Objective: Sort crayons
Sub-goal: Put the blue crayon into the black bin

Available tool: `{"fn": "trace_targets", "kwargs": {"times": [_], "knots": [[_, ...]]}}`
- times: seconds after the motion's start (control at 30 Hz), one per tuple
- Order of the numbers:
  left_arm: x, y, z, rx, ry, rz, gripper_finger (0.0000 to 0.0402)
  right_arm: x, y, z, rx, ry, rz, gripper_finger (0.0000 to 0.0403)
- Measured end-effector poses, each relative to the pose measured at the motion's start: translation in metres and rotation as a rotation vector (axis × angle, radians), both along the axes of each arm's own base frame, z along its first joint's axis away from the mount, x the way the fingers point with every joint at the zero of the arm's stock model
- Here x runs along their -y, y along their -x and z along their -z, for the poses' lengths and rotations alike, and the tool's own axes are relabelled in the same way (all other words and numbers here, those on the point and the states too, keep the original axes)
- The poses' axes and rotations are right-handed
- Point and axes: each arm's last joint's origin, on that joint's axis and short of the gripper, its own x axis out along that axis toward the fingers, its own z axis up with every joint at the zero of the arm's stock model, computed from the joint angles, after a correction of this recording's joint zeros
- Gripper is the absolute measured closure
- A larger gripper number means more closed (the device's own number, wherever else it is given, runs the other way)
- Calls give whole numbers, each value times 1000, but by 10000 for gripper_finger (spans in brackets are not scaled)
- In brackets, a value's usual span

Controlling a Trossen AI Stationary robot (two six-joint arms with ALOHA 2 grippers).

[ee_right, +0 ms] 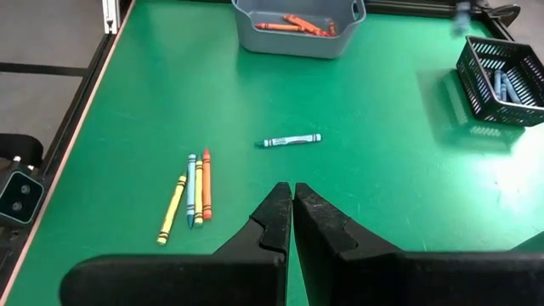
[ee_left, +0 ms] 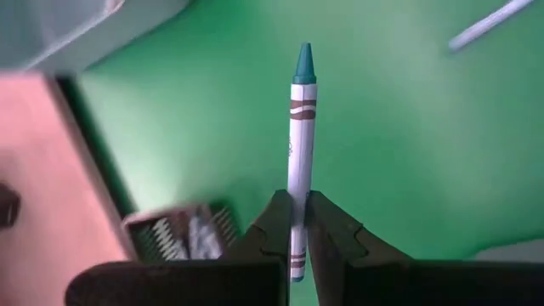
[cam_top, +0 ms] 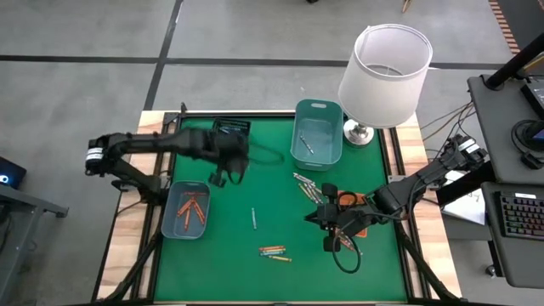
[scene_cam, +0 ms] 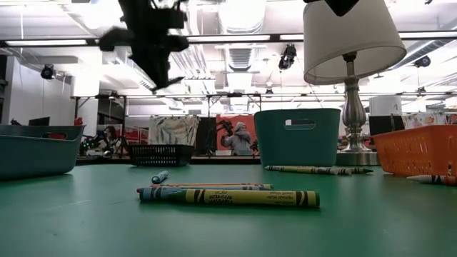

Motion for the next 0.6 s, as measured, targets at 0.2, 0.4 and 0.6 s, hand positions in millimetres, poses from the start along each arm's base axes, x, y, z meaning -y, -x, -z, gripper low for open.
{"fn": "trace_targets", "kwargs": {"times": [0.2, 0.4, 0.6], "knots": [[-68, 11, 10, -96, -105, -114, 401, 0, 0, 0, 0, 2, -1, 394], [-125, 20, 39, -224, -94, -189, 401, 0, 0, 0, 6, 12, 12, 394], [-161, 25, 75, -362, -60, -245, 402, 1, 0, 0, 6, 13, 13, 394]]}}
